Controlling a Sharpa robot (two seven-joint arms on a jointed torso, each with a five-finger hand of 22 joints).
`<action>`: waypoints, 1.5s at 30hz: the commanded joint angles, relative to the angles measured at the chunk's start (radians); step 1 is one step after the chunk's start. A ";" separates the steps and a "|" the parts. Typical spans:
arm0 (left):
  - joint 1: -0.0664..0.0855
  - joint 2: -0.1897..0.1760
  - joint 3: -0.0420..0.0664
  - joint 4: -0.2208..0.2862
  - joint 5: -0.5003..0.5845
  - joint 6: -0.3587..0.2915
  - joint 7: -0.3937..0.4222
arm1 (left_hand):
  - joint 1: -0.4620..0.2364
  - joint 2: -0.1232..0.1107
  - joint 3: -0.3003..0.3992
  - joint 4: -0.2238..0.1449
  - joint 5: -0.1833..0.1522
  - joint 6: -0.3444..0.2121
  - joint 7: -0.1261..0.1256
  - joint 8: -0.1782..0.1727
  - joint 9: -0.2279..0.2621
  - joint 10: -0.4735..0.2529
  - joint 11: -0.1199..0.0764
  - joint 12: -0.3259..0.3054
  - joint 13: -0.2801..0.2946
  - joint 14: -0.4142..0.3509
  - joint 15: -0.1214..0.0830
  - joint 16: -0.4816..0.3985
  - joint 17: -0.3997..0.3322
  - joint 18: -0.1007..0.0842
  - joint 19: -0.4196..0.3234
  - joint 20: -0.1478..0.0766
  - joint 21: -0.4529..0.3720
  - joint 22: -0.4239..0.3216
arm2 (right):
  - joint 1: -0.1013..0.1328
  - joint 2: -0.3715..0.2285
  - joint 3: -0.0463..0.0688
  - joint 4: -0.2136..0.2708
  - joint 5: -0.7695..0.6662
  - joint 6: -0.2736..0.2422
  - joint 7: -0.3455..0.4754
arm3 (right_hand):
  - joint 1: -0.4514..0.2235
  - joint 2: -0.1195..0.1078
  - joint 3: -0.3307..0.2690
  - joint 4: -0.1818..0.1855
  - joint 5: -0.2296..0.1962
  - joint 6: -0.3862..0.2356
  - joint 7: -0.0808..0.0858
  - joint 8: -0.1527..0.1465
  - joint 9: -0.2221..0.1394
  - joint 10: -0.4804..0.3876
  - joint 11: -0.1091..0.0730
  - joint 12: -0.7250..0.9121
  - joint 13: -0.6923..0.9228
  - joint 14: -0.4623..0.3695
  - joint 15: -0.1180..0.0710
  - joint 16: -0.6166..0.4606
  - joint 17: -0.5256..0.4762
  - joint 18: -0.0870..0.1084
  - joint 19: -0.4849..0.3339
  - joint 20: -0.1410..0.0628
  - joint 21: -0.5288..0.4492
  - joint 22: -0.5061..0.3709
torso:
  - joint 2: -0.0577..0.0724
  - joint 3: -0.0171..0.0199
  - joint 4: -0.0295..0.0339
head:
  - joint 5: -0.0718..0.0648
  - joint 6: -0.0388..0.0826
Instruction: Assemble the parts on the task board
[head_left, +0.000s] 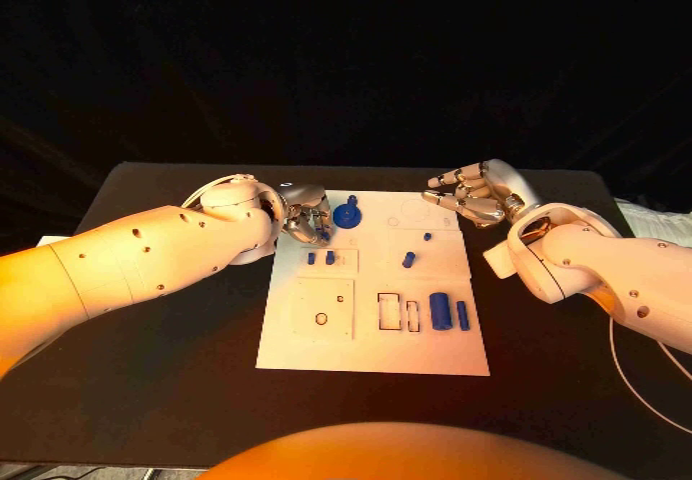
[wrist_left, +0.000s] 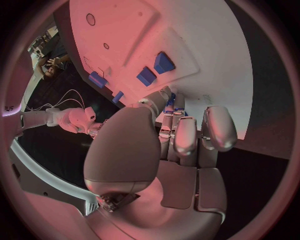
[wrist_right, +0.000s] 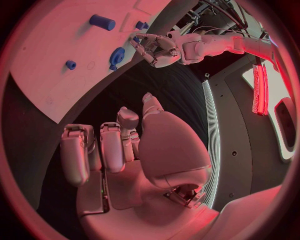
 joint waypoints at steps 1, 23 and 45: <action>-0.002 0.005 -0.001 -0.004 -0.008 0.019 -0.014 | -0.011 -0.003 0.007 -0.001 -0.006 -0.013 0.002 -0.012 -0.006 -0.013 0.003 -0.010 -0.003 0.017 0.006 0.002 -0.005 -0.009 0.000 0.006 0.003 0.035 | -0.001 0.001 0.000 0.000 -0.006 0.018 0.006 | 0.000 0.011 -0.007 0.002 0.006 0.006 0.002 -0.003 -0.001 0.004 -0.002 0.005 0.001 0.055 -0.005 -0.006 0.026 0.016 0.010 -0.006 -0.004 0.111 | 0.001 0.0003 -0.0010 | 0.001 -0.001; -0.002 -0.001 -0.002 -0.010 -0.006 0.006 -0.039 | -0.048 -0.036 0.018 0.001 -0.008 -0.155 0.003 -0.062 -0.029 -0.080 0.021 -0.078 -0.018 0.009 0.020 -0.001 -0.037 -0.005 -0.008 0.019 -0.020 0.031 | -0.004 -0.002 0.000 -0.003 -0.006 0.013 0.007 | 0.000 0.012 -0.008 0.002 0.007 0.007 0.002 -0.003 -0.001 0.001 -0.002 0.000 -0.003 0.054 -0.005 -0.009 0.022 0.017 0.007 -0.006 -0.006 0.107 | -0.001 0.0000 0.0002 | -0.001 -0.001; 0.001 -0.141 0.023 0.068 0.559 -0.245 0.198 | 0.004 -0.015 0.117 -0.059 0.006 -0.074 0.040 -0.024 -0.019 -0.102 0.045 -0.075 -0.017 -0.047 0.035 -0.080 -0.195 0.038 -0.090 0.034 -0.264 -0.079 | -0.006 -0.014 0.004 -0.039 -0.431 0.154 -0.092 | 0.232 0.013 0.131 -0.072 -0.064 0.050 0.018 -0.003 -0.002 -0.220 0.021 -0.757 -0.687 0.024 0.014 -0.177 -0.155 0.033 -0.029 0.003 -0.053 0.044 | -0.006 0.0001 0.0012 | -0.014 0.012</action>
